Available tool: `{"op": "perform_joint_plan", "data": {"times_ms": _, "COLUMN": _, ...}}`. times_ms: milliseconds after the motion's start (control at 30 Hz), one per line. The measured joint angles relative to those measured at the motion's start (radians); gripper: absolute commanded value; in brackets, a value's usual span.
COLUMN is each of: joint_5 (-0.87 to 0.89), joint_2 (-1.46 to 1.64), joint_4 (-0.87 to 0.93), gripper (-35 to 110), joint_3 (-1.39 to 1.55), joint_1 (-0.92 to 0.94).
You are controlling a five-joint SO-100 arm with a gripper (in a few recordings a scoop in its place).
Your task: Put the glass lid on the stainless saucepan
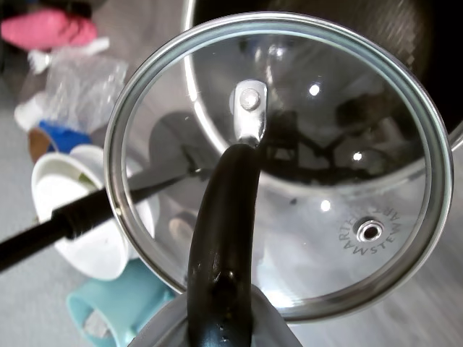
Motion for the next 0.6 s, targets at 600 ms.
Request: {"op": "perform_joint_plan", "data": {"times_ms": 600, "joint_5": -0.071, "joint_2": -0.143, "joint_4": 0.017, "gripper": 0, "joint_3": -0.008, "joint_1": 0.239}}
